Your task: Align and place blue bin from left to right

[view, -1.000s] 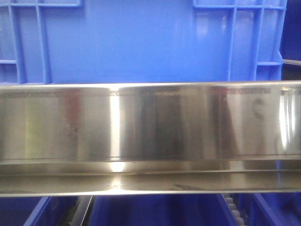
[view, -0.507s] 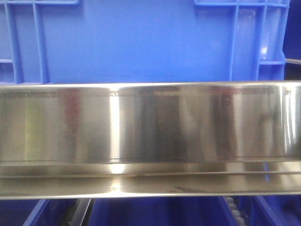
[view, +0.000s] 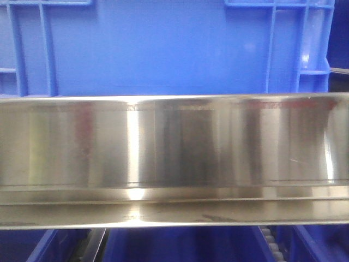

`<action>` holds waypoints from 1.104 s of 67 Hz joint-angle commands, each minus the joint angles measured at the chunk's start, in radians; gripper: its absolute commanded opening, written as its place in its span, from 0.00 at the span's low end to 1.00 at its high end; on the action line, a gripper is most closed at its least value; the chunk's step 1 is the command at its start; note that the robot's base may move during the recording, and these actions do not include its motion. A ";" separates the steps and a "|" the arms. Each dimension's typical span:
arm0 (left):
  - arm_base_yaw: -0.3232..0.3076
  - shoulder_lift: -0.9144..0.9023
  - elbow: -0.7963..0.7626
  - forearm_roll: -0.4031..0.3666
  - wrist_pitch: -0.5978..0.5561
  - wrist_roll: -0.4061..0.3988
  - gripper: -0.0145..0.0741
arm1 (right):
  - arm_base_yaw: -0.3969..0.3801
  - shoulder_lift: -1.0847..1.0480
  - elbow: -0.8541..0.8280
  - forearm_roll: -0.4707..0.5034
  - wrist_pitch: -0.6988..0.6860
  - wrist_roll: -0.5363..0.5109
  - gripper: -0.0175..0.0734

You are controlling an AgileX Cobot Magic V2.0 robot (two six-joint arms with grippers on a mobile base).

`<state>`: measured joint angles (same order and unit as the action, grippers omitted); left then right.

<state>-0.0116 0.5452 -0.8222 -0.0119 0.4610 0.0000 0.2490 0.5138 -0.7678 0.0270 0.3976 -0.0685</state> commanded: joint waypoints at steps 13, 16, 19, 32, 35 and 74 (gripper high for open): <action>-0.007 0.156 -0.141 -0.010 -0.179 0.000 0.04 | 0.002 0.262 -0.191 0.012 -0.016 -0.001 0.11; -0.007 0.169 -0.141 -0.010 -0.244 0.000 0.04 | 0.002 0.288 -0.203 0.012 -0.039 -0.001 0.11; -0.007 0.176 -0.141 -0.010 -0.272 0.000 0.04 | 0.002 0.316 -0.210 0.012 -0.059 -0.001 0.11; -0.007 0.204 -0.141 -0.010 -0.328 0.000 0.04 | 0.002 0.373 -0.210 0.012 -0.106 -0.001 0.11; -0.007 0.215 -0.141 -0.010 -0.324 0.000 0.04 | 0.002 0.380 -0.210 0.012 -0.095 -0.001 0.11; -0.010 0.665 -0.597 -0.114 0.169 0.000 0.04 | 0.004 0.664 -0.527 0.036 0.215 0.091 0.11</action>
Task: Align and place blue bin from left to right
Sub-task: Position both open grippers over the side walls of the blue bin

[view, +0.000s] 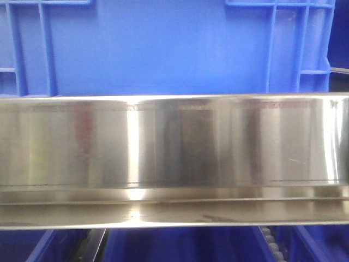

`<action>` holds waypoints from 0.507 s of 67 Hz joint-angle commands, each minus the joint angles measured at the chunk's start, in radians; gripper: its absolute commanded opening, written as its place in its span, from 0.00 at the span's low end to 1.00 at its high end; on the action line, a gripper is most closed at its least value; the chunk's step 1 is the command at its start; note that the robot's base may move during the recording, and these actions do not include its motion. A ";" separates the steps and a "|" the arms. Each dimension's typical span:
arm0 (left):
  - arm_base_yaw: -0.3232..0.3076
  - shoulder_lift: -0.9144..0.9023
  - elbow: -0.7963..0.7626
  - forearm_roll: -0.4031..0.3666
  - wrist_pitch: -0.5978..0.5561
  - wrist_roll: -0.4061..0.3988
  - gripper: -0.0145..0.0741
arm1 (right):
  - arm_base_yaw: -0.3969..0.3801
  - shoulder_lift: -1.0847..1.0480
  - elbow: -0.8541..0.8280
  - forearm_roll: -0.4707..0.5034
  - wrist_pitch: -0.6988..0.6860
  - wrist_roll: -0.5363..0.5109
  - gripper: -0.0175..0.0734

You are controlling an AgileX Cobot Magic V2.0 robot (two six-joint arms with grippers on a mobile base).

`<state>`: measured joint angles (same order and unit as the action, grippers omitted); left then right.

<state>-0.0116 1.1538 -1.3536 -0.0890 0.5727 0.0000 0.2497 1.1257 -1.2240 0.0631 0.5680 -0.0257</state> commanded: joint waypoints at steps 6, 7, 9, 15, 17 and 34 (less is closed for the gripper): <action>-0.033 0.125 -0.135 -0.036 0.074 0.000 0.04 | 0.003 0.121 -0.145 0.000 0.094 0.116 0.11; -0.037 0.136 -0.151 -0.036 0.074 0.000 0.04 | 0.006 0.131 -0.154 0.000 0.098 0.121 0.11; -0.048 0.163 -0.173 -0.036 0.080 0.000 0.04 | 0.011 0.150 -0.174 0.000 0.110 0.122 0.11; -0.093 0.231 -0.246 -0.026 0.116 -0.008 0.04 | 0.041 0.210 -0.228 0.000 0.140 0.138 0.12; -0.111 0.252 -0.269 -0.012 0.129 -0.021 0.04 | 0.054 0.227 -0.244 0.000 0.150 0.144 0.13; -0.242 0.430 -0.492 0.271 0.317 -0.314 0.04 | 0.205 0.375 -0.390 -0.232 0.279 0.367 0.13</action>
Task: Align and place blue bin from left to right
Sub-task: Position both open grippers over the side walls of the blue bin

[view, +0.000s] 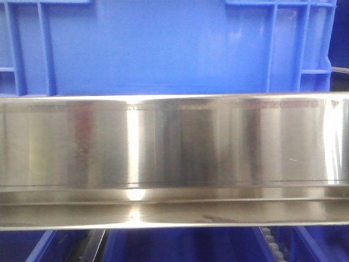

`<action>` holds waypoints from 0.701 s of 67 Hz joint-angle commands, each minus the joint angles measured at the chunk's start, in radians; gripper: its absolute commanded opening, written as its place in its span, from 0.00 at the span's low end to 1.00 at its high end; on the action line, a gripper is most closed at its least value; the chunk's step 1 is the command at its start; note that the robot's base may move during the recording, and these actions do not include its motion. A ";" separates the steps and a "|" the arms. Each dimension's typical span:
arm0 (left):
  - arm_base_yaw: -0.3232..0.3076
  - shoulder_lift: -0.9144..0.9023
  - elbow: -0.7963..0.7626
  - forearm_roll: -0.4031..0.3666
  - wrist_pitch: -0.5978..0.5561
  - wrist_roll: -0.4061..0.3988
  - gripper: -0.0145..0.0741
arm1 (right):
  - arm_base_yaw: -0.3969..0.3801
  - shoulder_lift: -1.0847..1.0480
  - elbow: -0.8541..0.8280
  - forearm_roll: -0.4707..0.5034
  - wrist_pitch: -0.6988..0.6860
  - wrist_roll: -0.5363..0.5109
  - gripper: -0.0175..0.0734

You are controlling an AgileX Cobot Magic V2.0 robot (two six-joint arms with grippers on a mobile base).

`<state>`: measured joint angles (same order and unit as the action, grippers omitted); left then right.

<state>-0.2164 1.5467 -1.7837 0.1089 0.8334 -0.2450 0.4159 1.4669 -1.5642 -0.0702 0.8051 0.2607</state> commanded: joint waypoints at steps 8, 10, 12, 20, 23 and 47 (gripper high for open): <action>-0.088 0.100 -0.149 0.119 0.151 -0.101 0.04 | 0.091 0.104 -0.148 -0.134 0.128 0.118 0.13; -0.095 0.112 -0.166 0.122 0.169 -0.105 0.04 | 0.098 0.120 -0.172 -0.134 0.151 0.118 0.13; -0.100 0.124 -0.178 0.122 0.186 -0.105 0.04 | 0.109 0.141 -0.197 -0.134 0.173 0.120 0.13; -0.107 0.144 -0.192 0.120 0.206 -0.107 0.04 | 0.133 0.204 -0.304 -0.134 0.255 0.121 0.13; -0.107 0.146 -0.192 0.120 0.206 -0.107 0.04 | 0.141 0.222 -0.336 -0.134 0.283 0.121 0.13; -0.107 0.146 -0.192 0.122 0.207 -0.107 0.04 | 0.175 0.276 -0.414 -0.167 0.325 0.149 0.13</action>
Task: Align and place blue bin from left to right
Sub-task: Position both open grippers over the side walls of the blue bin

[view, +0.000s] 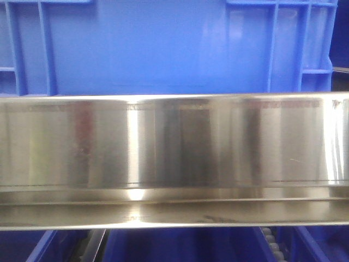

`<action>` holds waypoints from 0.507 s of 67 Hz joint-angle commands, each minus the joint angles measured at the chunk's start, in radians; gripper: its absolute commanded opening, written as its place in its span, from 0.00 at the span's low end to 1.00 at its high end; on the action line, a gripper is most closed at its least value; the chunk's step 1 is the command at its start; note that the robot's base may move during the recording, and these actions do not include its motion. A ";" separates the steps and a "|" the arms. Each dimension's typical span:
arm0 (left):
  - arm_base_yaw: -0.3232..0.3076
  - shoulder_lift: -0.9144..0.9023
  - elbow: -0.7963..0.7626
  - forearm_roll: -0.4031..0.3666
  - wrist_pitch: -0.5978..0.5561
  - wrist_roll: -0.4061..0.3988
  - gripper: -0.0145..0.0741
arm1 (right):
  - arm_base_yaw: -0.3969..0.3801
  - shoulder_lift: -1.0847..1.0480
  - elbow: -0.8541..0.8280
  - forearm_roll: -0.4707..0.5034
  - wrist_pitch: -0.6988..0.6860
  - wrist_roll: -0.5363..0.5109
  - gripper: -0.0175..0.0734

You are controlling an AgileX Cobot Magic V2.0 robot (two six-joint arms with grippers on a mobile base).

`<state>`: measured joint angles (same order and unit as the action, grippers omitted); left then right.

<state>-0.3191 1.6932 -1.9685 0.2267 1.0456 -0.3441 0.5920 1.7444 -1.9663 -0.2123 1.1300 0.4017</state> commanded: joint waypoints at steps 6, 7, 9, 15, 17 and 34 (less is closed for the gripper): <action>-0.004 -0.001 -0.007 0.004 -0.005 -0.008 0.04 | -0.001 0.000 -0.011 -0.032 0.004 0.008 0.13; -0.004 -0.001 -0.007 0.004 -0.005 -0.008 0.04 | -0.001 0.000 -0.011 -0.035 0.007 0.008 0.13; -0.004 -0.001 -0.007 0.004 -0.005 -0.008 0.04 | -0.001 0.000 -0.011 -0.037 0.015 0.008 0.13; -0.004 -0.001 -0.007 0.004 -0.005 -0.008 0.04 | -0.001 0.000 -0.011 -0.037 0.026 0.008 0.14; -0.004 -0.001 -0.007 0.004 -0.005 -0.008 0.04 | -0.001 0.000 -0.011 -0.037 0.024 0.008 0.14; -0.004 -0.001 -0.007 0.004 -0.005 -0.008 0.04 | -0.001 0.000 -0.011 -0.038 0.022 0.008 0.30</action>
<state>-0.3191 1.6932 -1.9685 0.2267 1.0464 -0.3441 0.5920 1.7453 -1.9685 -0.2292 1.1567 0.4076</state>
